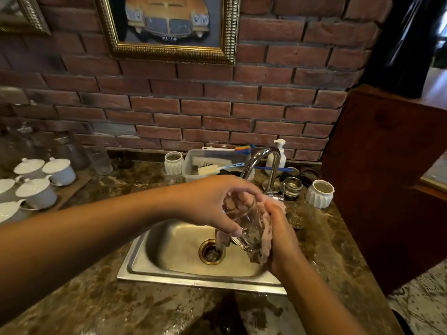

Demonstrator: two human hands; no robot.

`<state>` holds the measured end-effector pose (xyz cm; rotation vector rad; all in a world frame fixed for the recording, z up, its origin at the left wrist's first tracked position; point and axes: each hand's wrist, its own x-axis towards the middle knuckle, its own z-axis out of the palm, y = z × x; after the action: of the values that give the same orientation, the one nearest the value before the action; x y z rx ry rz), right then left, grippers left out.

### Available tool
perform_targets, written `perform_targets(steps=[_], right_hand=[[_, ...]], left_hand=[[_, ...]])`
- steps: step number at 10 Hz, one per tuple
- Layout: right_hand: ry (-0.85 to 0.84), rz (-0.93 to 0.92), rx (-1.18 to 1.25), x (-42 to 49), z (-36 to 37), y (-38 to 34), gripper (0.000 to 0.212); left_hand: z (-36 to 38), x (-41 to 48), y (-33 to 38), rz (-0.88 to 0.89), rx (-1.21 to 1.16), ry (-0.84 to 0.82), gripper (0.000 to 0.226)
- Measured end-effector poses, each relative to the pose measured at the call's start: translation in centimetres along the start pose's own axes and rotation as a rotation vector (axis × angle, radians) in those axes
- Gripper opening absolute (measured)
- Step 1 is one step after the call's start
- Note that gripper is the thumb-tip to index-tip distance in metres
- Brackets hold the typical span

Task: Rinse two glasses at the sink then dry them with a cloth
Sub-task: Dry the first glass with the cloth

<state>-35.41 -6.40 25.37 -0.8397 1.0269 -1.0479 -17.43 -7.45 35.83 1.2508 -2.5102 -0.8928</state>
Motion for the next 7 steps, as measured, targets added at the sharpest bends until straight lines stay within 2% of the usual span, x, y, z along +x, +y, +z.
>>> perform_targets(steps=[2, 3, 4, 5, 6, 7], right_hand=[[0.122, -0.183, -0.188, -2.6, 2.5, 0.9, 0.073], [0.089, -0.442, -0.393, -3.0, 2.5, 2.1, 0.104], [0.097, -0.909, -0.810, -3.3, 2.7, 2.3, 0.074], [0.172, -1.123, -1.014, -1.9, 1.8, 3.2, 0.068], [0.175, -1.151, -1.012, -1.4, 1.3, 3.6, 0.070], [0.134, -0.976, -0.796, -2.0, 1.6, 2.9, 0.073]], left_hand=[[-2.2, 0.1, 0.1, -0.160, -0.241, -0.043, 0.059], [-2.7, 0.6, 0.1, -0.225, -0.411, 0.014, 0.057], [-2.8, 1.0, -0.2, -0.270, -0.542, 0.048, 0.053], [-2.6, 1.2, -0.3, -0.324, -0.612, 0.051, 0.054], [-2.5, 1.0, -0.1, -0.331, -0.629, 0.080, 0.050], [-2.4, 0.6, 0.5, -0.289, -0.552, 0.070, 0.057]])
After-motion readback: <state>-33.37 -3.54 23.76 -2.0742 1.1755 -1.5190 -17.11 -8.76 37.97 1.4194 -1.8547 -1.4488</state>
